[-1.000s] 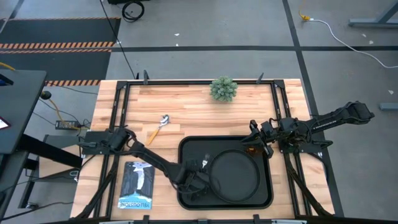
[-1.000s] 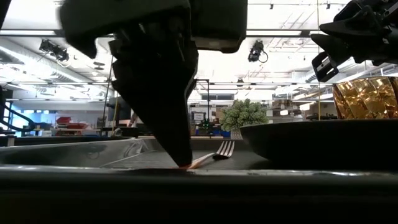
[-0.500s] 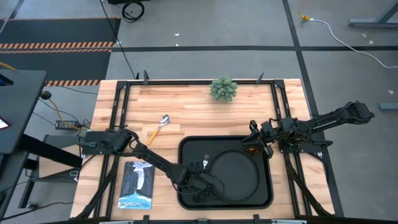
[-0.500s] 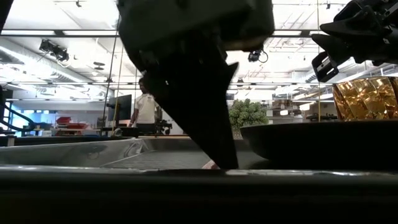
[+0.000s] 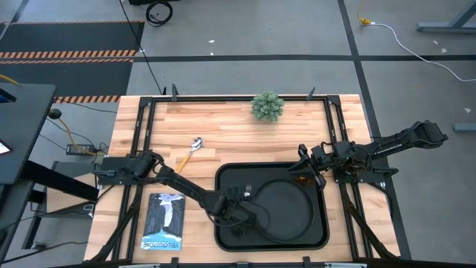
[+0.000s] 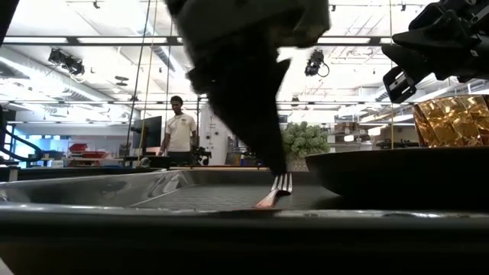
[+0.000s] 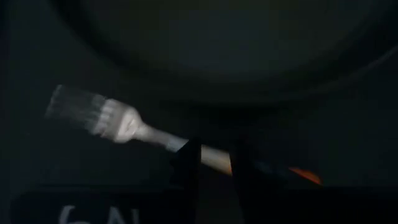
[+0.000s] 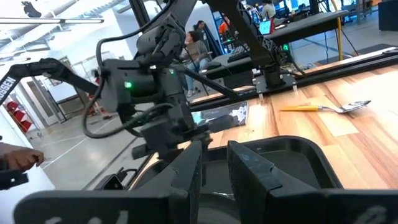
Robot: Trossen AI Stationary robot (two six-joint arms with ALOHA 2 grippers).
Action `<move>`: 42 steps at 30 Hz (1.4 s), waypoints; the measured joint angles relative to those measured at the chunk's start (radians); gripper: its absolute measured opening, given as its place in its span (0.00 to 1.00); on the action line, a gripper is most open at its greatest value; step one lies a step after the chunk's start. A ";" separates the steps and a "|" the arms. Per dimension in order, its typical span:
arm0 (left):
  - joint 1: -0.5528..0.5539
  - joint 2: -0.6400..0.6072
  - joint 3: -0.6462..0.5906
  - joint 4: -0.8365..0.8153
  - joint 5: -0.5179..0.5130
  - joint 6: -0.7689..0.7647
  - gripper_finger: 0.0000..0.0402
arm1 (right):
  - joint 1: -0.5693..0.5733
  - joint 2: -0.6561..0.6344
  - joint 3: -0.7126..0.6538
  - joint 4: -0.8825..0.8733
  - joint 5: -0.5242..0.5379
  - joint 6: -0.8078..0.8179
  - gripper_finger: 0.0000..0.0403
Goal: Pick and place plate/cup/fork/spoon on tray
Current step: Put the orange fork on the black serving tray to the left of the black plate
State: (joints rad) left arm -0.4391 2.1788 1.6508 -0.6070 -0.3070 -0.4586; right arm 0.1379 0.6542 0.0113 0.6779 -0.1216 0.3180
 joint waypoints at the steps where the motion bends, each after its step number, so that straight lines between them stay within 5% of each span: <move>1: 0.002 0.000 0.000 -0.027 -0.004 0.000 0.23 | 0.000 0.000 0.000 0.000 0.000 0.000 0.21; 14: 0.015 0.013 -0.006 -0.102 -0.008 0.059 0.23 | 0.000 0.000 0.000 0.001 0.000 0.005 0.21; 42: 0.015 0.037 -0.006 0.025 -0.014 0.077 0.23 | 0.000 0.000 0.000 0.001 -0.008 0.009 0.21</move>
State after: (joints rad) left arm -0.4236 2.2154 1.6447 -0.5823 -0.3214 -0.3813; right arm 0.1383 0.6544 0.0113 0.6792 -0.1300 0.3270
